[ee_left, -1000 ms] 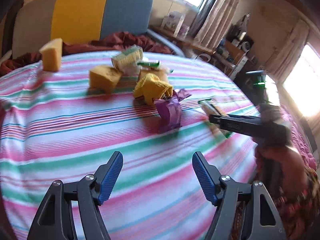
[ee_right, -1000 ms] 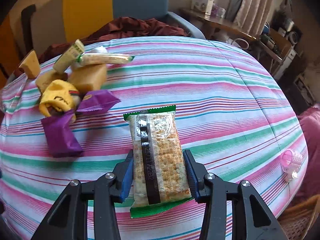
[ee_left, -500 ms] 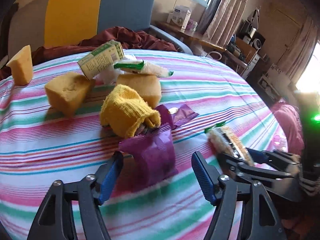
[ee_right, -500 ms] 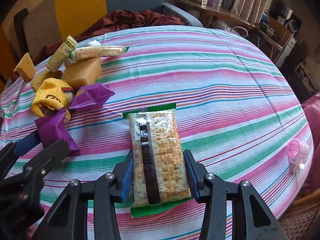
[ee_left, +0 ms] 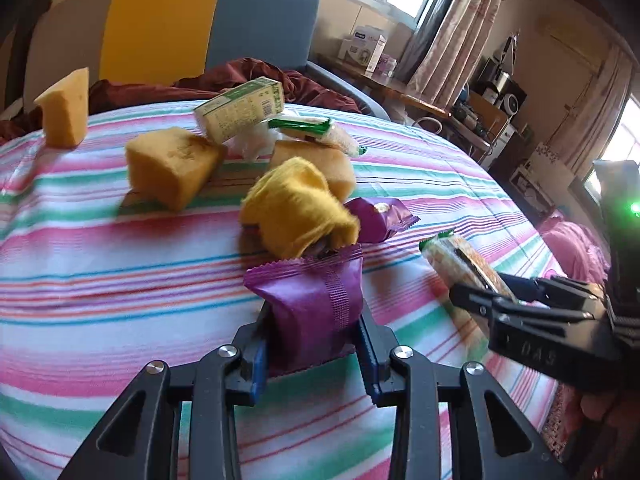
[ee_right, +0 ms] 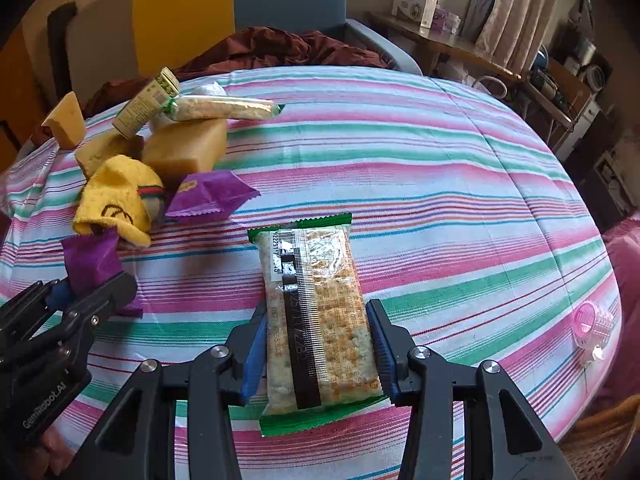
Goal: Organize objects
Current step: 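Grasp the purple wrapped snack with the left tool while the right tool holds the crackers, then carry both packets over the tray and release the purple snack from the left tool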
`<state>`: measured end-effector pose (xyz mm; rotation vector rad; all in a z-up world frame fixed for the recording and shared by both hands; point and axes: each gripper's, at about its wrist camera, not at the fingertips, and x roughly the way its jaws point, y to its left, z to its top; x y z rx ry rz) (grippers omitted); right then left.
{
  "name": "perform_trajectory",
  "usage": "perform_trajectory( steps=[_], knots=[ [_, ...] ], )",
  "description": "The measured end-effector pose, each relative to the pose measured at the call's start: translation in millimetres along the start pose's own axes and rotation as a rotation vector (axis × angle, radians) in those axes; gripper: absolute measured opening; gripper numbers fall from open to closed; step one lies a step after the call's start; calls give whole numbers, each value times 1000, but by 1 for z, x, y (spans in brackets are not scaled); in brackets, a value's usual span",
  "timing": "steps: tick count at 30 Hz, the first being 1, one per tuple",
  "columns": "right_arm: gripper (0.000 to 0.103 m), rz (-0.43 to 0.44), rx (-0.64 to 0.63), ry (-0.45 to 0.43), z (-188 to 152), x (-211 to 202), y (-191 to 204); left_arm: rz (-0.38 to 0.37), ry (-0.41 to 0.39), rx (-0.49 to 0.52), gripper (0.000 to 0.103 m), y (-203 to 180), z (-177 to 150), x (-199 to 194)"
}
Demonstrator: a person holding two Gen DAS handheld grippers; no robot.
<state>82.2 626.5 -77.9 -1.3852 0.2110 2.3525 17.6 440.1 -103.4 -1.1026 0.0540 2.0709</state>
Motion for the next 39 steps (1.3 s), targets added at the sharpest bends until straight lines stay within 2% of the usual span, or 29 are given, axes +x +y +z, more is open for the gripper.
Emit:
perform_trajectory(
  steps=[14,22,29,35,39],
  knots=[
    [47,-17,-88,-108,-2,-24,26,-42,-42,-22,34,26,-27,-35],
    [47,-55,-155,-196,-4,-42,41,-37,-60,25,34,34,-49,-64],
    [47,-77,-201,-226,-5,-45,52,-34,-83,36,33,51,-62,-91],
    [47,-87,-206,-231,-7,-44,53,-37,-148,27,33,69,-65,-133],
    [47,-101,-230,-239,-9,-44,58,-13,-213,24,33,83,-64,-163]
  ],
)
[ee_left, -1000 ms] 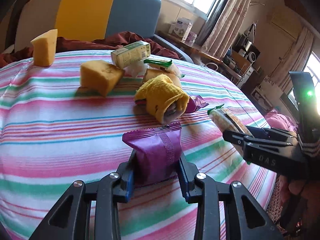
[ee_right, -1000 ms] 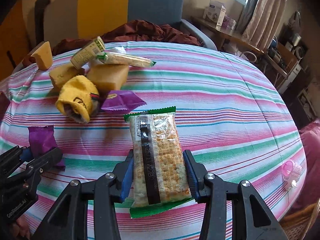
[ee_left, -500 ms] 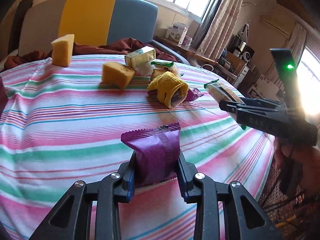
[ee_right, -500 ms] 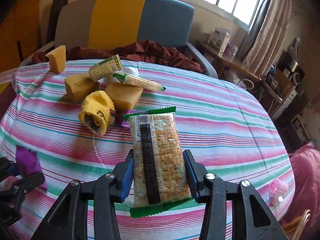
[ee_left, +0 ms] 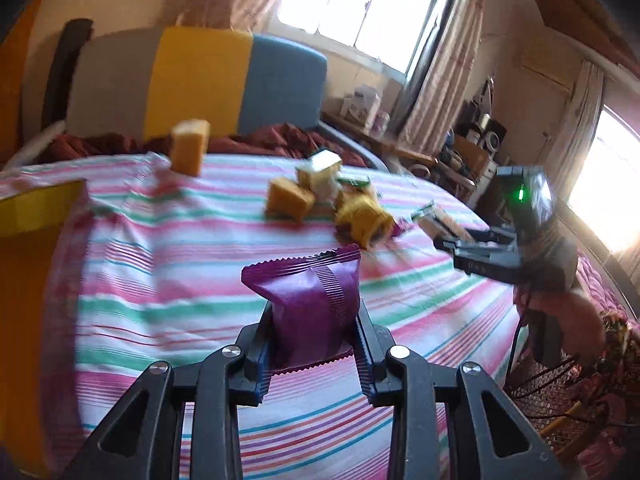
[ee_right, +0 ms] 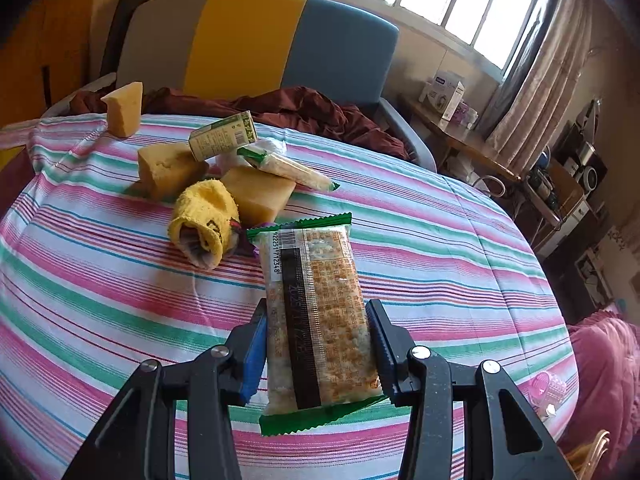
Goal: Organize objects
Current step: 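Carry both packets over the tray and release the purple snack from the left tool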
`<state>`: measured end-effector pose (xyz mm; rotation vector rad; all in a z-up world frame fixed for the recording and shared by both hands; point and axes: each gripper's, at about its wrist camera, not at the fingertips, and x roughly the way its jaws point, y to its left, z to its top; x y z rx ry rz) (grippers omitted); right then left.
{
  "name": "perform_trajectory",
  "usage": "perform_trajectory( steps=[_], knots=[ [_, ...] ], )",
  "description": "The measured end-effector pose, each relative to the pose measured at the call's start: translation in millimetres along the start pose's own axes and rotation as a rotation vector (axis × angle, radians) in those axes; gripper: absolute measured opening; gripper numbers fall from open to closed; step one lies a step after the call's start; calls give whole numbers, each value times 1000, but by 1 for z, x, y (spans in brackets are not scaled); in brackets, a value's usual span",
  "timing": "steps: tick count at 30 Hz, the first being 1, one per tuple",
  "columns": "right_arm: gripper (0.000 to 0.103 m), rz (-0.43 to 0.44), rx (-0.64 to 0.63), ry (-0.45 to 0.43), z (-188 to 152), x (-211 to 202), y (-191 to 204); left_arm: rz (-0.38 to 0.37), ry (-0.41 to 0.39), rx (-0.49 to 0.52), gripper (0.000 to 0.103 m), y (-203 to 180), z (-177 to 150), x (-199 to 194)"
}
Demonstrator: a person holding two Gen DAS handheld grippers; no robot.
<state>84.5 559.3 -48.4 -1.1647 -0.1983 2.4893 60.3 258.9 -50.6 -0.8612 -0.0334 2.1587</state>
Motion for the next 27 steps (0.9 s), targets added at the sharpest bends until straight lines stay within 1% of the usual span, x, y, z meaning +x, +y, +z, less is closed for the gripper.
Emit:
perform_trajectory(
  steps=[3,8,11,14,16,19,21,24,27],
  knots=[
    [47,-15,-35,-11,-1,-2,7,40,-41,-33,33,20,7,-22],
    [47,-51,-94,-39,-2,-10,18,102,-86,-103,33,57,11,-52],
    [47,-38,-86,-46,-3,-16,23,150,-96,-133,33,81,11,-65],
    [47,-13,-72,-46,-8,-22,34,187,-86,-187,33,110,7,-72],
    [47,9,-65,-45,-11,-26,45,216,-63,-219,33,129,4,-73],
    [47,40,-74,-48,-13,-34,62,245,-35,-256,34,152,-3,-74],
    [47,64,-77,-57,-13,-42,74,250,-20,-282,33,165,-8,-74],
    [47,116,-65,-76,-11,-58,92,266,9,-299,34,177,-14,-74],
    [47,180,-64,-95,-7,-73,113,273,26,-307,33,182,-17,-76]
  ],
)
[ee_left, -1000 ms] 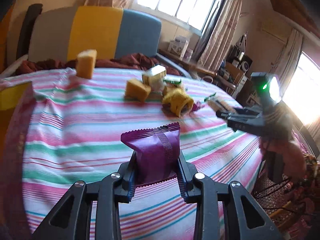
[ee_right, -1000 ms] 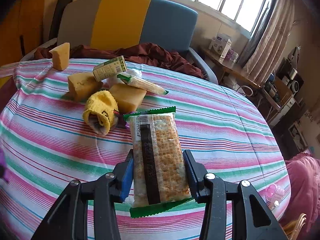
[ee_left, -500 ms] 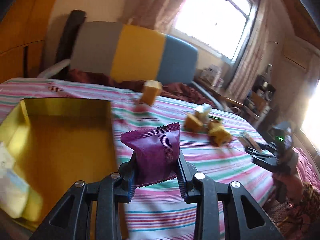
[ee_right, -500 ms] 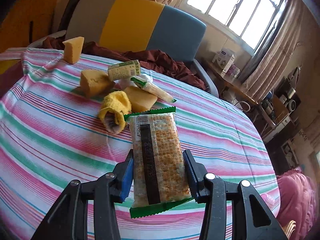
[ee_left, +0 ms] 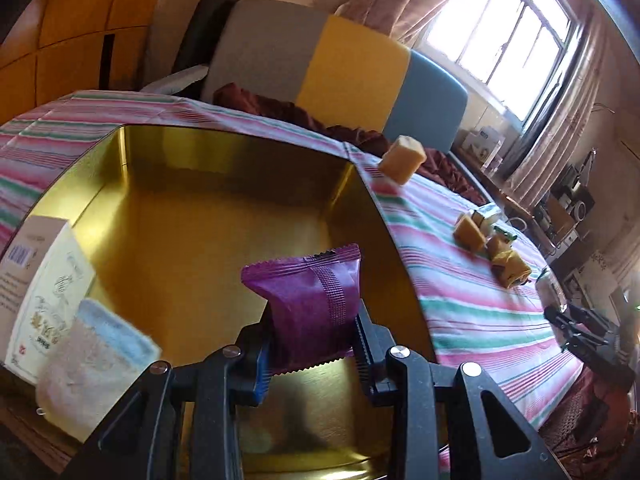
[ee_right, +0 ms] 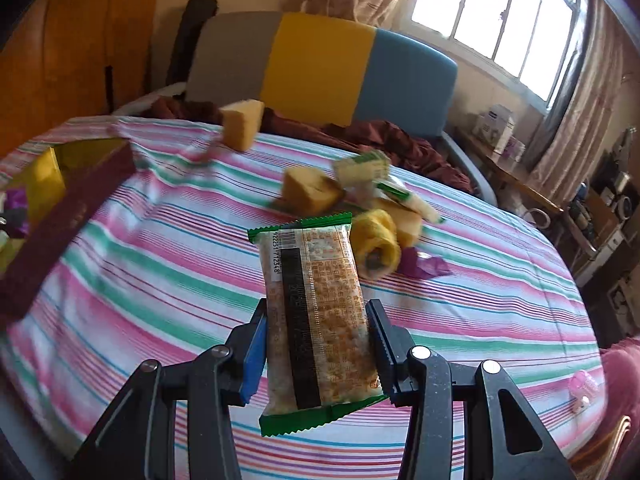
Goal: Organize objects
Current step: 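Carry both packets over the tray and release the purple snack from the left tool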
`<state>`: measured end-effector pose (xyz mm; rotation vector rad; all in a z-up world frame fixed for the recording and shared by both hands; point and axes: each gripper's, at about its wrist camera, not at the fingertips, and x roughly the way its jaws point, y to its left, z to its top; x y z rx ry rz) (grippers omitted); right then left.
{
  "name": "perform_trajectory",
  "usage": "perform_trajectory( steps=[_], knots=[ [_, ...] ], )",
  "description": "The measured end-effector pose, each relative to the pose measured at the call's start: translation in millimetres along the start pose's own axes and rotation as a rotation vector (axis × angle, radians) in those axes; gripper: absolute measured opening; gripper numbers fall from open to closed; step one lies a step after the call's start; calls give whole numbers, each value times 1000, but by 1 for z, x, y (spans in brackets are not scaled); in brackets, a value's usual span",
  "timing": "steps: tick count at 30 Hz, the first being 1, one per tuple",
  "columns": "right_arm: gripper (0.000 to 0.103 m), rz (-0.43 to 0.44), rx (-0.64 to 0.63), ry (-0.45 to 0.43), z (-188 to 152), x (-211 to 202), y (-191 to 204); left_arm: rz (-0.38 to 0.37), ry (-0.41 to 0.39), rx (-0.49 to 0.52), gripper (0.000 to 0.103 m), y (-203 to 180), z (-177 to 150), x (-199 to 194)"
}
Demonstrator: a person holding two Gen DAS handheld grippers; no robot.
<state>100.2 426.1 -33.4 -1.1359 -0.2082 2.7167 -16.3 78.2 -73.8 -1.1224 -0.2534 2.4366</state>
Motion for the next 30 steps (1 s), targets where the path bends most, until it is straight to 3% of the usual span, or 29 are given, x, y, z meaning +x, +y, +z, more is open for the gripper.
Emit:
perform_trajectory(
  steps=[8,18,22,27,30],
  knots=[
    [47,160,-1,-65,26,-23,62,26,26,42,34,17,-5,-10],
    [47,327,-2,-70,48,-29,127,84,79,90,34,28,-9,-17],
    [47,363,-17,-68,57,-31,153,78,86,60,45,33,-8,-21],
    [47,398,-49,-65,60,-32,181,69,87,31,46,39,-7,-31],
    [47,421,-63,-48,59,-31,196,26,34,-30,45,48,-4,-45]
  ],
)
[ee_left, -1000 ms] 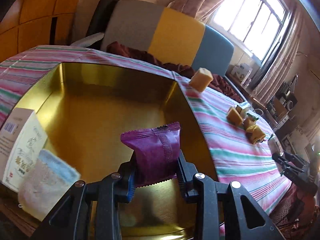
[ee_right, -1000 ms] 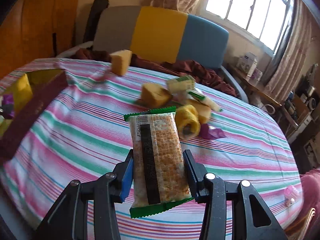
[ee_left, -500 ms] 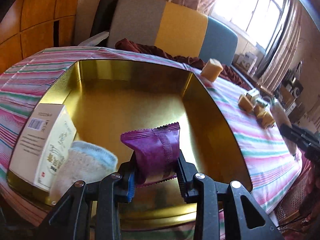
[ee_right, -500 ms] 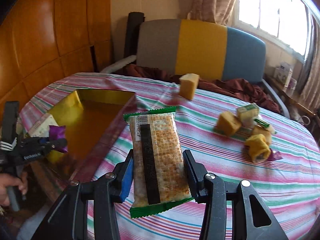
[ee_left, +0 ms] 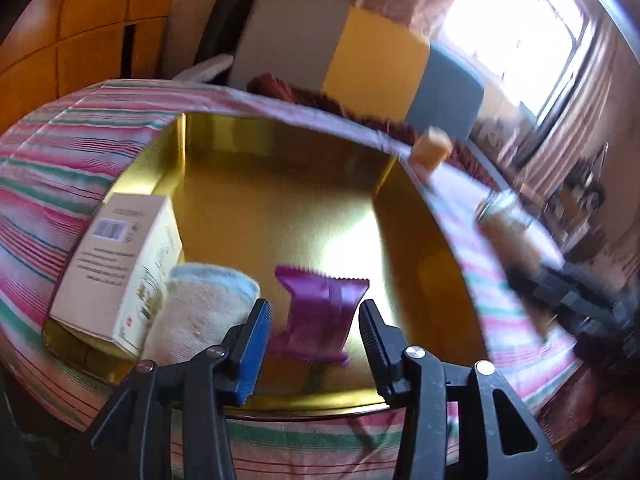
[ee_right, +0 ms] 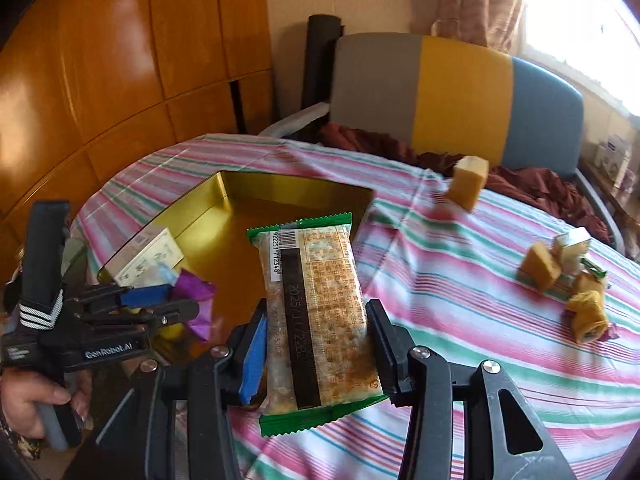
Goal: Organize objects
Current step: 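Carry both packets over the tray and release the purple snack from the left tool, then lower the cracker packet into the tray and open the right tool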
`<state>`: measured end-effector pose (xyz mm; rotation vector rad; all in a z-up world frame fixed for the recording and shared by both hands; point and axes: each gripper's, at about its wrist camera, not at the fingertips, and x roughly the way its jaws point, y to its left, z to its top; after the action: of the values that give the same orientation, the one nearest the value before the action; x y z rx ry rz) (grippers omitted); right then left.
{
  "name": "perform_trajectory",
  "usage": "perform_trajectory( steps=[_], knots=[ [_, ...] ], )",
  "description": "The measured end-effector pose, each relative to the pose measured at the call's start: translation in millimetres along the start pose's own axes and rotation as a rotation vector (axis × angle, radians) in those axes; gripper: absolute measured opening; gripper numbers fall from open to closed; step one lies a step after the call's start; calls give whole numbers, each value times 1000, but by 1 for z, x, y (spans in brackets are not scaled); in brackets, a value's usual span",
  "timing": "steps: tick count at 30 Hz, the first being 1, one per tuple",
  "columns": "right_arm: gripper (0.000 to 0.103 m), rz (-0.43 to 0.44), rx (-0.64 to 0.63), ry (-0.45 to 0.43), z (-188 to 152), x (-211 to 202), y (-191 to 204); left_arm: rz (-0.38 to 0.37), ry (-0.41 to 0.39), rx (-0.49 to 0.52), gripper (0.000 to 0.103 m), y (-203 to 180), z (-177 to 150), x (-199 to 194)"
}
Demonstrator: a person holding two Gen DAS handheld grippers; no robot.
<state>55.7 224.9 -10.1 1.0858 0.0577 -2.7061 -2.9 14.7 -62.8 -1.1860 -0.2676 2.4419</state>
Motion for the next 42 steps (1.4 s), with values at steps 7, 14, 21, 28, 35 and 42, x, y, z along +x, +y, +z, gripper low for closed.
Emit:
perform_trajectory(
  steps=[7,14,21,28,35,42],
  knots=[
    [47,41,-22,41,1,19,25,-44,-222,-162,52,29,14,-46],
    [47,48,-26,87,2,43,42,-4,-246,-215,53,44,19,-47],
    [47,49,-24,98,7,57,56,0,-248,-216,53,44,13,-51],
    [47,19,30,117,12,78,55,18,-237,-211,53,40,12,-52],
    [48,26,37,120,15,84,54,16,-224,-207,53,38,11,-48],
    [49,25,30,96,14,72,52,14,-215,-202,53,35,9,-45]
  ],
)
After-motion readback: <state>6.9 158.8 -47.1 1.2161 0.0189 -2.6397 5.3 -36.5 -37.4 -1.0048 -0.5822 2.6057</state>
